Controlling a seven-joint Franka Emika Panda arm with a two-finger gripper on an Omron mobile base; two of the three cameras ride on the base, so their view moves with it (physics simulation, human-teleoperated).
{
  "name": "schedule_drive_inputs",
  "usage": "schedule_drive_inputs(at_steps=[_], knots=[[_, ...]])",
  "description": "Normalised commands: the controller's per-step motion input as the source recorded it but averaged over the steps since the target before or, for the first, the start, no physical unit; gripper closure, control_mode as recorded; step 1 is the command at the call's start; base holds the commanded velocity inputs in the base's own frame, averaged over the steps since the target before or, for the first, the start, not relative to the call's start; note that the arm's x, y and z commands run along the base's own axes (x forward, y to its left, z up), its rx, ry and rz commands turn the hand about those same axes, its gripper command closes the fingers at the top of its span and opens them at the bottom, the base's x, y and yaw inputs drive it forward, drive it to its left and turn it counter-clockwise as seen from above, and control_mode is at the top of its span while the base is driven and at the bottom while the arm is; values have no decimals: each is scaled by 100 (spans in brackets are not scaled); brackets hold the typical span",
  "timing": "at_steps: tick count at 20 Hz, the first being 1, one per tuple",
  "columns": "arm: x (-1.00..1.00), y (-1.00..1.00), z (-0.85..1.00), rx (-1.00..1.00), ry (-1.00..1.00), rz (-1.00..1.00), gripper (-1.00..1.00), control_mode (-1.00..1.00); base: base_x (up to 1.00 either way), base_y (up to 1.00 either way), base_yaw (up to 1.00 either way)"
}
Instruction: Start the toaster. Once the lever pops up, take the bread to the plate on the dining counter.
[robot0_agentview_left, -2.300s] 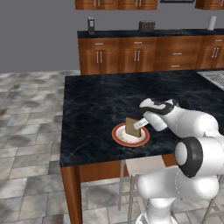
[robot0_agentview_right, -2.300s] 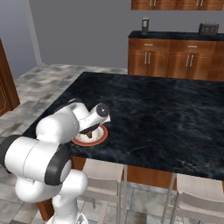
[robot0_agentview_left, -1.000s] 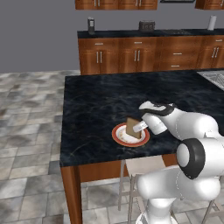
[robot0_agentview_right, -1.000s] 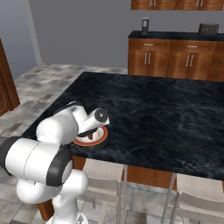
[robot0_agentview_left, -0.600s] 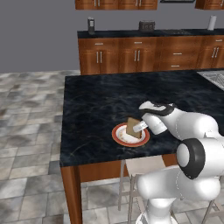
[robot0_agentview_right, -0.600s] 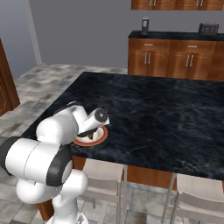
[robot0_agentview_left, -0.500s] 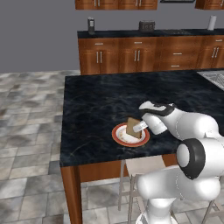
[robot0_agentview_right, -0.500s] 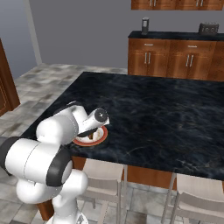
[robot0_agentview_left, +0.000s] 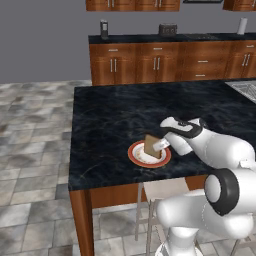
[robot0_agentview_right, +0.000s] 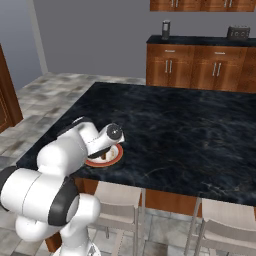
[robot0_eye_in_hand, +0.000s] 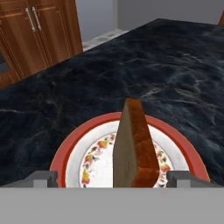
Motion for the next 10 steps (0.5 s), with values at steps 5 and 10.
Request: schedule_drive_inputs(at_steps=[5, 10], knots=[[0, 0, 21, 0, 0, 0, -100, -100, 0, 0, 0], [0, 0, 11, 0, 0, 0, -100, -100, 0, 0, 0]])
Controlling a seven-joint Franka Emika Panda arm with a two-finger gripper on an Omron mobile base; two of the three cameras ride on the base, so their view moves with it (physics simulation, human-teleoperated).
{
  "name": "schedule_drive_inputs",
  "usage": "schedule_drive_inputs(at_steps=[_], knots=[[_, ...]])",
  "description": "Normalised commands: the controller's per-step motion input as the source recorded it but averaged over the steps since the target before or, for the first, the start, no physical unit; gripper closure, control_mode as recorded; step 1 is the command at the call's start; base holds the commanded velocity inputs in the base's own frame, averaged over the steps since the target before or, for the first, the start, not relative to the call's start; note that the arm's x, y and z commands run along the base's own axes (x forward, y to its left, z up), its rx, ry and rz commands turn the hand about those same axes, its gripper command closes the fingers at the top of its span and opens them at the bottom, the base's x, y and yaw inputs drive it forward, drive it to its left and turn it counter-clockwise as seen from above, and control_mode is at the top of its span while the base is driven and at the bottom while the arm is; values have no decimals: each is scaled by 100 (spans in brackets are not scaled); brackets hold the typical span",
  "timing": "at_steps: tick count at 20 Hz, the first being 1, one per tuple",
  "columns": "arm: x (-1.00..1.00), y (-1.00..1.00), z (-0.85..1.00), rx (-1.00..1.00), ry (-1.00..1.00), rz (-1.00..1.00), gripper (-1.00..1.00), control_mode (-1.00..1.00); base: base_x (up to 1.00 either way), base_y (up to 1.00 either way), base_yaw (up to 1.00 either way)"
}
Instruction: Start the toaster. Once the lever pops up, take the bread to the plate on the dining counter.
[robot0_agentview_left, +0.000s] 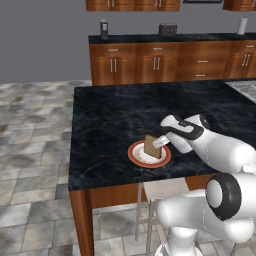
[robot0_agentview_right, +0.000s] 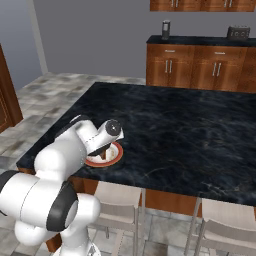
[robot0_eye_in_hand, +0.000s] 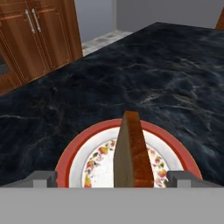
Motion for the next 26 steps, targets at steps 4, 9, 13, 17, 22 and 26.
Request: schedule_drive_inputs(at_steps=[4, 9, 13, 17, 22, 26], knots=[[0, 1, 3, 0, 0, 0, -100, -100, 0, 0, 0], [0, 3, 7, 0, 0, 0, -100, -100, 0, 0, 0], [-7, 9, 0, 0, 0, 0, -100, -100, 0, 0, 0], [-6, 10, 0, 0, 0, 0, -100, -100, 0, 0, 0], [-16, 5, 16, 0, 0, 0, -100, -100, 0, 0, 0], [-44, 0, 51, 0, 0, 0, -100, -100, 0, 0, 0]])
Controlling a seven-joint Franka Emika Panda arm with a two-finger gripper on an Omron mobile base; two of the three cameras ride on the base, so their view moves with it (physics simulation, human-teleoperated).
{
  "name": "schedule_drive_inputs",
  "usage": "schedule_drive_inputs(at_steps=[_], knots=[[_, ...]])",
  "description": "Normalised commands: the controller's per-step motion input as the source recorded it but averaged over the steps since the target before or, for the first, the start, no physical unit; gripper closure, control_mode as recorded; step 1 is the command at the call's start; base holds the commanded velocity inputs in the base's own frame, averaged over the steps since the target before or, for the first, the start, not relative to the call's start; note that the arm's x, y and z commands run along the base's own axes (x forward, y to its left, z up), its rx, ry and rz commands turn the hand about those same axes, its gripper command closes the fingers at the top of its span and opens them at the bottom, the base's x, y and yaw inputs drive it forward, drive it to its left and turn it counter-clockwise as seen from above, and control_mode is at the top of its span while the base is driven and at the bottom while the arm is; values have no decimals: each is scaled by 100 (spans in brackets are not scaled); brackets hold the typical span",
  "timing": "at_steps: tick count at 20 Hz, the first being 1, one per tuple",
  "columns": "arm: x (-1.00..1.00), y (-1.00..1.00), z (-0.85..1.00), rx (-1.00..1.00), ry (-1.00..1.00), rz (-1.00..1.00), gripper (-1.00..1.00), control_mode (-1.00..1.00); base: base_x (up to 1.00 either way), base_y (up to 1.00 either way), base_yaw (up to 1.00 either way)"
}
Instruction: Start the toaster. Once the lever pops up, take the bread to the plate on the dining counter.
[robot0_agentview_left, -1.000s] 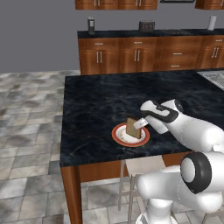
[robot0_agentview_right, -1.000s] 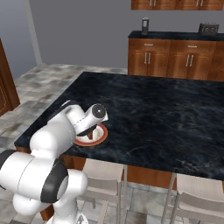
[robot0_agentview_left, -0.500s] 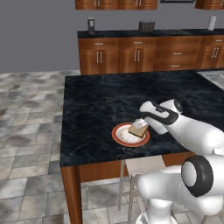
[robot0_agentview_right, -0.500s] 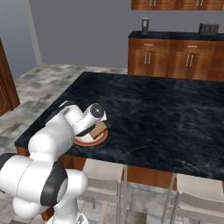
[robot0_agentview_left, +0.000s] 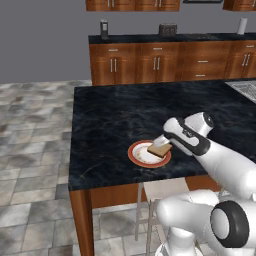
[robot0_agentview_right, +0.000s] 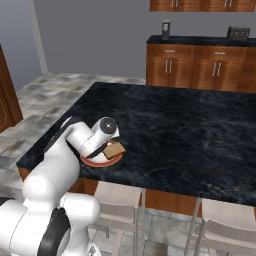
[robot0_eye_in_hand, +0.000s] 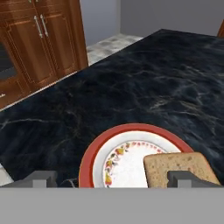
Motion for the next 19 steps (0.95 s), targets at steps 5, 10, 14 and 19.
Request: schedule_drive_inputs(at_steps=[5, 10, 14, 19], knots=[[-72, 0, 72, 0, 0, -2, -100, -100, 0, 0, 0], [-94, -5, 63, -1, 2, -5, -100, -100, 0, 0, 0], [-100, -22, 69, 0, 9, -13, -100, -100, 0, 0, 0], [-91, -14, 66, 0, 13, -18, -100, -100, 0, 0, 0]])
